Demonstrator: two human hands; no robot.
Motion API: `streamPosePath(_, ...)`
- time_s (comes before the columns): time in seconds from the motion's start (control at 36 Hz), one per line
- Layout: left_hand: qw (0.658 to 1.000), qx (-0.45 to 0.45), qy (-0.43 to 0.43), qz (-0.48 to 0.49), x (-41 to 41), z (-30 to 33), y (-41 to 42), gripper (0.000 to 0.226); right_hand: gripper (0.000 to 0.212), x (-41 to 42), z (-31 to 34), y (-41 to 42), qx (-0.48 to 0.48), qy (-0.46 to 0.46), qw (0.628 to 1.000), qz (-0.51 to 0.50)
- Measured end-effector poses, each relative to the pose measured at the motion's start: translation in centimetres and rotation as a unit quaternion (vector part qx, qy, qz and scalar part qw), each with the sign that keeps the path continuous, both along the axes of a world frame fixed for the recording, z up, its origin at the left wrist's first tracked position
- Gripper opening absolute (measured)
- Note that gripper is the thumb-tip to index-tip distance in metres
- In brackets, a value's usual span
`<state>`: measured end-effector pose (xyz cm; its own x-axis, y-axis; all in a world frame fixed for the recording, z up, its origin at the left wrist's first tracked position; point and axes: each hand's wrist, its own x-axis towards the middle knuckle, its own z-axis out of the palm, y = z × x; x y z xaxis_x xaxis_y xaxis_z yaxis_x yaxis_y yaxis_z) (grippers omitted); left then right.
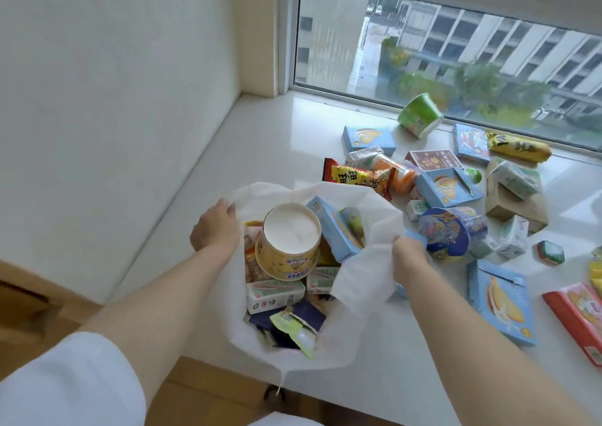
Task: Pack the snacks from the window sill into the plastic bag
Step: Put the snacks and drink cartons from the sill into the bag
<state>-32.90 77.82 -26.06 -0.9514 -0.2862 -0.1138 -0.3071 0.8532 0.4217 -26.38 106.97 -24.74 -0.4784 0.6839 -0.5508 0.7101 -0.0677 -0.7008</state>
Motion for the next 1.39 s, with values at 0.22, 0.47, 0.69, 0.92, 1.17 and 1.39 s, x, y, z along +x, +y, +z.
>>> streamPosePath(0.22,0.977,0.018,0.210,0.015,-4.1,8.1,-0.2,0.029,0.034,-2.3,5.7,0.1,0.110,0.134,0.985,-0.008)
streamPosePath(0.47,0.989,-0.114,-0.078,-0.058,-3.9,5.7,-1.0,0.042,0.038,0.4,3.5,0.6,0.200,-0.091,0.959,0.181)
streamPosePath(0.69,0.961,-0.227,-0.004,-0.159,-3.3,6.6,4.0,0.055,0.052,-0.2,4.2,0.3,0.231,0.040,0.938,0.254)
streamPosePath(0.92,0.931,-0.249,0.059,-0.261,-5.5,8.5,10.8,0.048,0.029,-4.2,7.1,3.8,0.148,0.146,0.954,0.216)
streamPosePath(1.17,0.928,-0.214,0.038,-0.302,-9.3,7.9,19.4,0.044,0.030,-8.3,4.7,11.8,0.226,0.033,0.933,0.277)
streamPosePath(1.39,0.918,-0.205,-0.027,-0.337,-15.2,4.6,26.7,0.044,0.028,-14.5,0.6,17.1,0.245,-0.049,0.895,0.370)
